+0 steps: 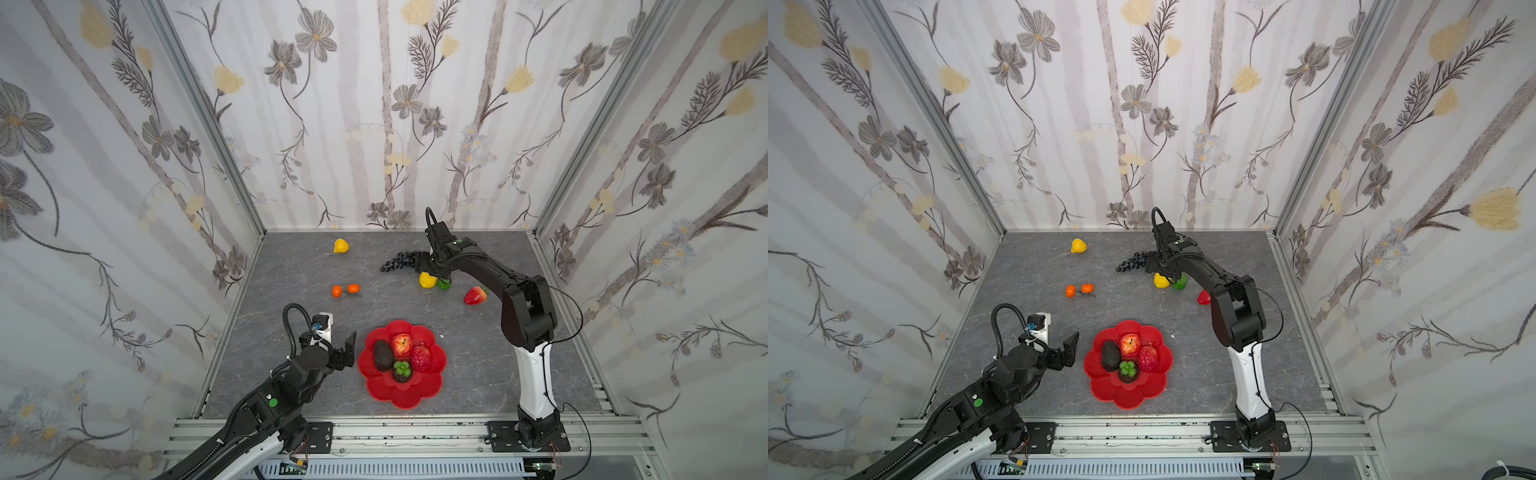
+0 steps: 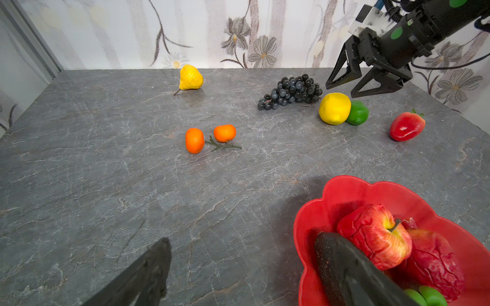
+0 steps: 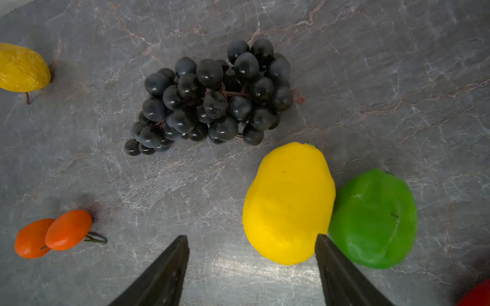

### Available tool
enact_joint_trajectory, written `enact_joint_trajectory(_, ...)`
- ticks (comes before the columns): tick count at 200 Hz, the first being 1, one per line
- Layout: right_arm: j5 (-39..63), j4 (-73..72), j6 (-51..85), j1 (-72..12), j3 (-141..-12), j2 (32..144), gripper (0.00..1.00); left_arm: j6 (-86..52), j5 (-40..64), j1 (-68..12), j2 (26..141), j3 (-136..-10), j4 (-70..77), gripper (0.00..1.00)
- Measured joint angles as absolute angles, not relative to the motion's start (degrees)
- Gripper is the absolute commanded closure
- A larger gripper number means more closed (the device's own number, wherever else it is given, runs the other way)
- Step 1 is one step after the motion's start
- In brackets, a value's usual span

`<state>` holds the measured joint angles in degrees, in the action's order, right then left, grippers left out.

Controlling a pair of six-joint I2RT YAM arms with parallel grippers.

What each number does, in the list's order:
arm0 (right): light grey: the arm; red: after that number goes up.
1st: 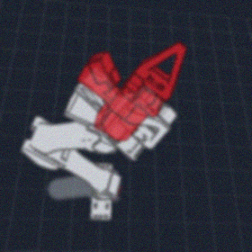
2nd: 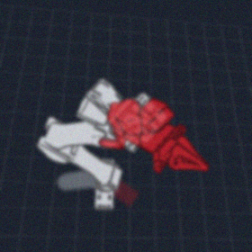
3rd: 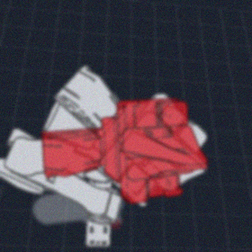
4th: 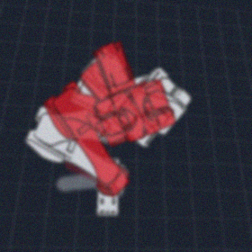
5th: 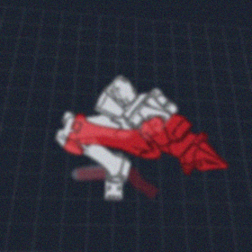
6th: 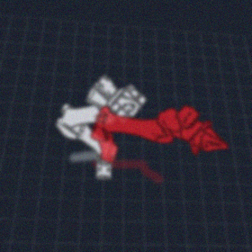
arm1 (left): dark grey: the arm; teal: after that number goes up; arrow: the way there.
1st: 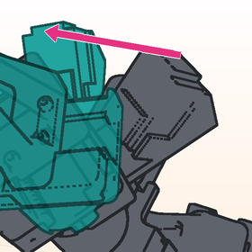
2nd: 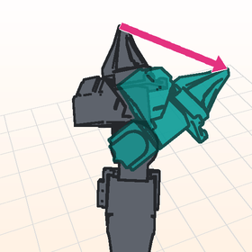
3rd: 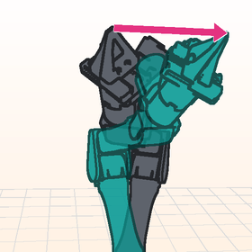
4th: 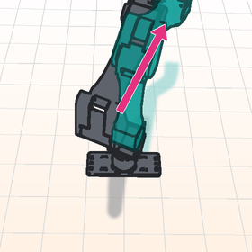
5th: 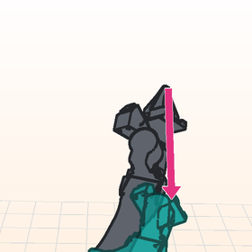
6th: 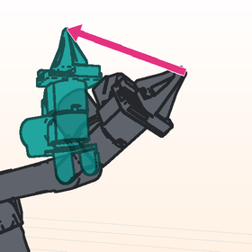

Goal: Arrange fruit in a fruit bowl
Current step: Pick up the fruit from the top-center of the table.

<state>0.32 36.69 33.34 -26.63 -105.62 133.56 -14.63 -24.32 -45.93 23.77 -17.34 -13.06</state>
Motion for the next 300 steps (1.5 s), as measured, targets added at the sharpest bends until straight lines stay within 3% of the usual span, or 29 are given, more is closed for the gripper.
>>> enact_joint_trajectory(100,-5.0,44.0,33.4,-27.3,-112.5,139.5,0.24,-14.3,-24.1,-45.9,23.1,-17.2,-13.1,0.03)
enact_joint_trajectory(184,-6.3,47.9,32.8,-28.1,-118.1,143.5,0.33,-14.3,-23.9,-45.9,23.2,-17.1,-13.0,0.02)
enact_joint_trajectory(197,-6.3,48.9,32.7,-28.1,-118.8,144.1,0.39,-14.3,-23.9,-45.9,23.1,-17.1,-13.0,0.02)
enact_joint_trajectory(300,-6.4,50.7,31.7,-28.4,-119.7,144.4,0.42,-14.1,-23.9,-45.9,22.5,-16.9,-12.5,0.02)
